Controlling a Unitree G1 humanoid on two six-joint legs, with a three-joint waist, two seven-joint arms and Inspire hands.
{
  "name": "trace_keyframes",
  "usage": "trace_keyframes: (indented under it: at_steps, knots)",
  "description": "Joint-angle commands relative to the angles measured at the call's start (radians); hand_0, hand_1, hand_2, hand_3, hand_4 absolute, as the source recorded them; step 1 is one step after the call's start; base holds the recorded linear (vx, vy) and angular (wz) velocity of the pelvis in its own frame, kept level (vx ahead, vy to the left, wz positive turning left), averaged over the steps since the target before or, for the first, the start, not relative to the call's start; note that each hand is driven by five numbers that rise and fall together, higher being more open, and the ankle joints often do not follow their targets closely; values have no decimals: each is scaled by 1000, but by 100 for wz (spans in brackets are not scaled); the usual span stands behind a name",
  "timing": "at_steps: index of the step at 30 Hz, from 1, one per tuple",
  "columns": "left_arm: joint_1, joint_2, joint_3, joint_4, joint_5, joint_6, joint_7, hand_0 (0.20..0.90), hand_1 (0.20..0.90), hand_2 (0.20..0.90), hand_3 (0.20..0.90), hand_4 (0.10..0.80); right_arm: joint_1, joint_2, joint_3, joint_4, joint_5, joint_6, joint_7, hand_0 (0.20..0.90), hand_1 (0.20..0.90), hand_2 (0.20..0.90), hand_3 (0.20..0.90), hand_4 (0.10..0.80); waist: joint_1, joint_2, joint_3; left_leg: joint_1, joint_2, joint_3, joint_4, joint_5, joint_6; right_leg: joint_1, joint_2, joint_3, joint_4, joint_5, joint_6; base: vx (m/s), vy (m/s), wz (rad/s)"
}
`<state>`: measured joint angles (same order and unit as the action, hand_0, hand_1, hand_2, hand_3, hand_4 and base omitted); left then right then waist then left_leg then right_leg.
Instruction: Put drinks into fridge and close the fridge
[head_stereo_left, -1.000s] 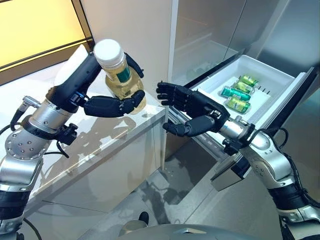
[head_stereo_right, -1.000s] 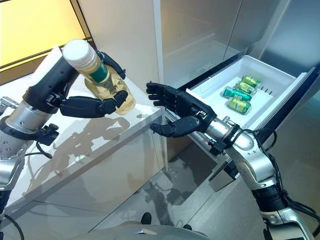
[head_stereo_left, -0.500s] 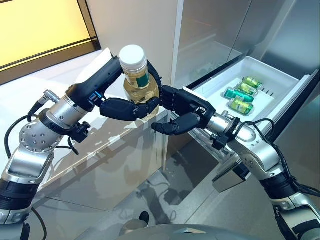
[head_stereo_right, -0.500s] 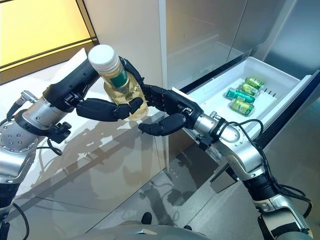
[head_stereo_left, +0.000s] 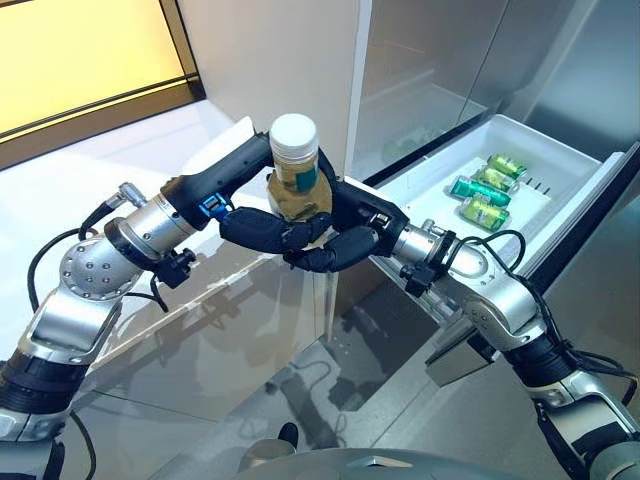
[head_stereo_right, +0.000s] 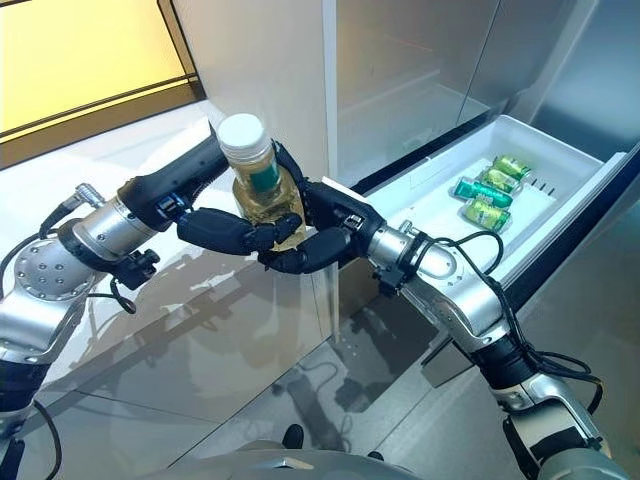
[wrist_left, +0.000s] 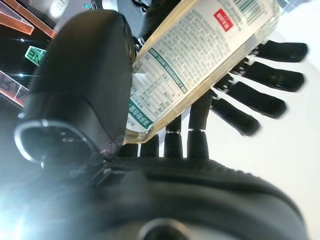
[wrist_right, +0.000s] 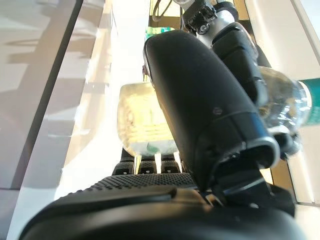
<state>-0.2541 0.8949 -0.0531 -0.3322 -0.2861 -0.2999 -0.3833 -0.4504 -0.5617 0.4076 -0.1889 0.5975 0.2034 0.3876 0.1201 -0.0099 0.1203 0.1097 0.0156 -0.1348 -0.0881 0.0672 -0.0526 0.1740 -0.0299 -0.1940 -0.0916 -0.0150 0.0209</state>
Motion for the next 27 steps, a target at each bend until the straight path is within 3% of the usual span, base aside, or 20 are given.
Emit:
trace_keyframes:
  at_steps: [1, 7, 8, 9, 10, 11, 26, 27]
  knots:
    - [-174, -16, 51, -52, -162, -75, 65, 300, 300, 300, 200, 100, -152, 45, 4, -35, 44, -68, -24, 900, 900, 900, 900, 800, -6, -9, -107, 16, -85, 35, 1, -63, 72, -30, -10, 43, 14, 44, 36, 0, 0, 0]
    - [-195, -29, 29, -59, -178, -67, 53, 300, 300, 300, 200, 100, -174, 69, 28, -28, 51, -59, -40, 900, 900, 900, 900, 800, -5, -10, -107, 19, -85, 35, 1, -63, 73, -28, -10, 44, 15, 44, 35, 0, 0, 0]
    - [-198, -33, 25, -63, -176, -63, 52, 300, 300, 300, 200, 100, -178, 74, 34, -30, 53, -58, -44, 825, 825, 825, 812, 712, -4, -10, -107, 19, -85, 34, 1, -63, 73, -27, -10, 44, 15, 43, 35, 0, 0, 0]
    - [-205, -34, 20, -65, -179, -55, 51, 300, 300, 300, 200, 100, -185, 76, 37, -28, 55, -59, -48, 547, 547, 547, 488, 388, -4, -11, -107, 20, -85, 34, 1, -64, 73, -27, -9, 44, 15, 43, 35, 0, 0, 0]
    - [-206, -37, 18, -65, -176, -52, 51, 300, 300, 300, 200, 100, -188, 80, 41, -25, 56, -61, -50, 335, 335, 335, 241, 141, -3, -11, -107, 20, -85, 34, 1, -64, 74, -27, -9, 45, 14, 43, 34, 0, 0, 0]
    - [-207, -37, 17, -66, -176, -51, 51, 300, 300, 300, 200, 100, -188, 81, 42, -26, 56, -61, -51, 300, 300, 300, 200, 100, -3, -11, -107, 20, -85, 34, 1, -64, 74, -27, -9, 45, 14, 43, 34, 0, 0, 0]
    - [-205, -29, 15, -60, -181, -29, 26, 302, 302, 302, 203, 103, -194, 83, 39, -31, 64, -70, -68, 300, 300, 300, 200, 100, -2, -10, -109, 18, -85, 36, 1, -62, 75, -28, -8, 45, 14, 45, 34, 0, 0, 0]
    - [-205, -26, 14, -60, -180, -27, 29, 401, 401, 401, 318, 218, -195, 80, 39, -32, 64, -71, -68, 300, 300, 300, 200, 100, -3, -10, -109, 18, -86, 36, 1, -62, 75, -29, -8, 45, 14, 45, 34, 0, 0, 0]
